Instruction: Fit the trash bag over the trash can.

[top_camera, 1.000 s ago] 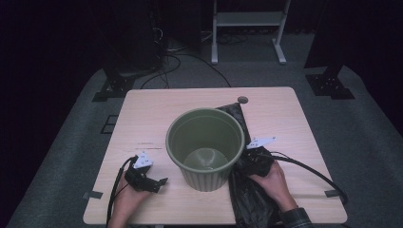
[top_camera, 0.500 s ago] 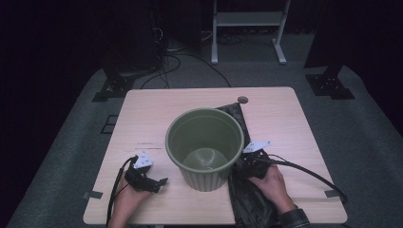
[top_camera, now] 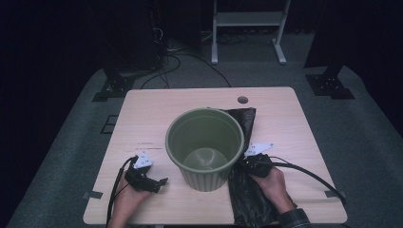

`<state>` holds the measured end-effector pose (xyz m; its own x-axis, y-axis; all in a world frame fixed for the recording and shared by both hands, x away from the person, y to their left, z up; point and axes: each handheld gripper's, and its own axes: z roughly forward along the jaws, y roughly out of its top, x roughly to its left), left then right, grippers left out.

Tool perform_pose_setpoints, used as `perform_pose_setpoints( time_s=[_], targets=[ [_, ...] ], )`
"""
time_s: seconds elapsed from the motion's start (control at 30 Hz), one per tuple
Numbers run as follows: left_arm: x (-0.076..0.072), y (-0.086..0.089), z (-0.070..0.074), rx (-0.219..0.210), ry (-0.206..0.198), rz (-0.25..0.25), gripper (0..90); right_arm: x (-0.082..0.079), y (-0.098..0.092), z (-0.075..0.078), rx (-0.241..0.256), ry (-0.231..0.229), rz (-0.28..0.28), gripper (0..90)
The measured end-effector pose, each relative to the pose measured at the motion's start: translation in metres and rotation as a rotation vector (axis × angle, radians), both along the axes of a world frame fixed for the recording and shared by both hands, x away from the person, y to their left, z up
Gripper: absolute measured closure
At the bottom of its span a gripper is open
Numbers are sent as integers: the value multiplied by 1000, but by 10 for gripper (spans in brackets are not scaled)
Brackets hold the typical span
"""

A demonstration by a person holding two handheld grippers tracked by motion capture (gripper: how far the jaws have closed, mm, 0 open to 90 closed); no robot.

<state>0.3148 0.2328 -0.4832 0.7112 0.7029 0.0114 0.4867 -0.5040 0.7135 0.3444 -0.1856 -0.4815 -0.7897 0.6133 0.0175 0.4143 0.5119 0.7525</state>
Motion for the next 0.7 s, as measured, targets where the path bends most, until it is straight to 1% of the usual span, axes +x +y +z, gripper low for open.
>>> perform_pose_setpoints(
  time_s=[0.07,0.23,0.33,0.4,0.67,0.7],
  targets=[
    [0,0,0,0,0,0,0,1,-1,0,7,15,9,895],
    [0,0,0,0,0,0,0,3,-4,2,37,81,51,896],
    [0,0,0,0,0,0,0,1,-5,7,61,88,78,896],
    [0,0,0,0,0,0,0,-1,-7,12,73,84,88,896],
    [0,0,0,0,0,0,0,-5,-17,33,126,88,153,897],
    [0,0,0,0,0,0,0,-6,-19,37,140,90,163,897]
  ],
)
